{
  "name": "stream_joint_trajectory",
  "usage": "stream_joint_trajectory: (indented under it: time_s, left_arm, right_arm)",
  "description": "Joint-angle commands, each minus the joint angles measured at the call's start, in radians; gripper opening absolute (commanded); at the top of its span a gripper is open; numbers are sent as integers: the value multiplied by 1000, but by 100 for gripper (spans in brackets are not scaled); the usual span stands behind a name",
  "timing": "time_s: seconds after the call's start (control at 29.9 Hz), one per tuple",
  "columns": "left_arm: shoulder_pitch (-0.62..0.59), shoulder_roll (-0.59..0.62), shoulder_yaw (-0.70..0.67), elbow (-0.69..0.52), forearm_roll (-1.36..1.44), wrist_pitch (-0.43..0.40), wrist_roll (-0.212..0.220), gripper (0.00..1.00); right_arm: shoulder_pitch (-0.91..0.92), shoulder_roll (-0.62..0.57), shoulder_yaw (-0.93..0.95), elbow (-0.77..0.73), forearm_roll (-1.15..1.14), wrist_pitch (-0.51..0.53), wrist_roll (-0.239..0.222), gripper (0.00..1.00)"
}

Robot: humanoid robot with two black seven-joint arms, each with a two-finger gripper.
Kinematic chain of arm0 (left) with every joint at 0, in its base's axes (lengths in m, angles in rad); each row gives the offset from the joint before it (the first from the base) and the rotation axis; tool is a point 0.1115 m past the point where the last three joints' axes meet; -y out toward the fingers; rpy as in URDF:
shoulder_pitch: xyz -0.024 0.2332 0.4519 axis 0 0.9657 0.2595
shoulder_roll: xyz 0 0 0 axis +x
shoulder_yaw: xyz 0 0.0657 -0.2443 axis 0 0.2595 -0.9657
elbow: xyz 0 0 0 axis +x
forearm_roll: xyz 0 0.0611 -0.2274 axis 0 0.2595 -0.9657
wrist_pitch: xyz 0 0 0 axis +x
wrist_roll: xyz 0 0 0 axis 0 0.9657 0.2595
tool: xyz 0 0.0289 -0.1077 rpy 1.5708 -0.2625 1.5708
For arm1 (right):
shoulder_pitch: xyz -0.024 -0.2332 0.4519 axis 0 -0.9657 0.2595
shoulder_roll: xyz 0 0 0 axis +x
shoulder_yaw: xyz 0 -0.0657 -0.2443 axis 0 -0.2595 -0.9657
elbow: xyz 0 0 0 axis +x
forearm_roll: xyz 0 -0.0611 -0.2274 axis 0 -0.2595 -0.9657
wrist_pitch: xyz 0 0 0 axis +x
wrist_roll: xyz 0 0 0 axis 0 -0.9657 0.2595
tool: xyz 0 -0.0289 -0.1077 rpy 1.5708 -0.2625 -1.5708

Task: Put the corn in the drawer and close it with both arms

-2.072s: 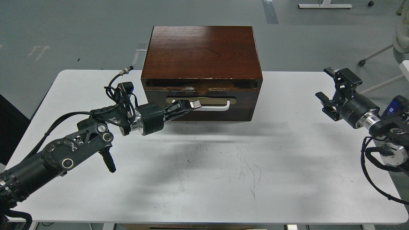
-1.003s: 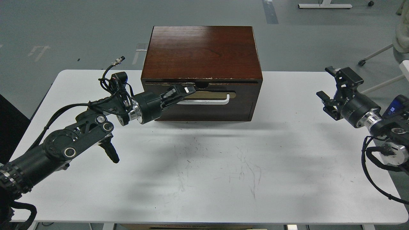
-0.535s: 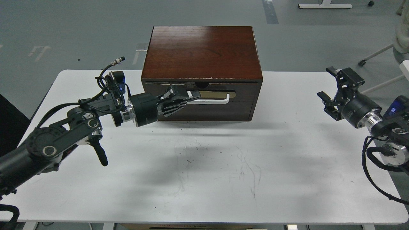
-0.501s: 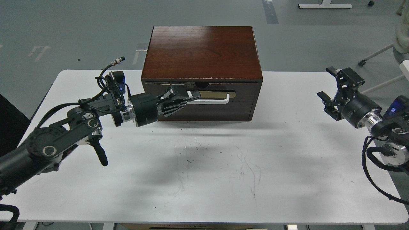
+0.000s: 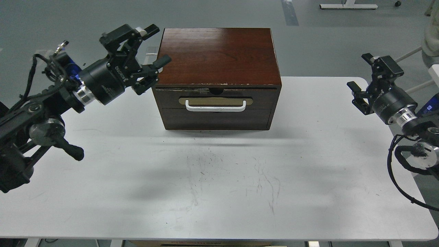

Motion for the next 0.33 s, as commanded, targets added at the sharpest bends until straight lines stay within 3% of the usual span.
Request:
stream_joint_trajectory:
  time_s: [0.0,0.3]
  left_arm:
    - [55,12,0,92,-178,2,2,100]
    - [145,17,0,102,-276,-22,2,100]
  right_arm:
    - [0,9,-2,0,103,1,0,100]
    - [-23,26,-2,6,111,7,0,100]
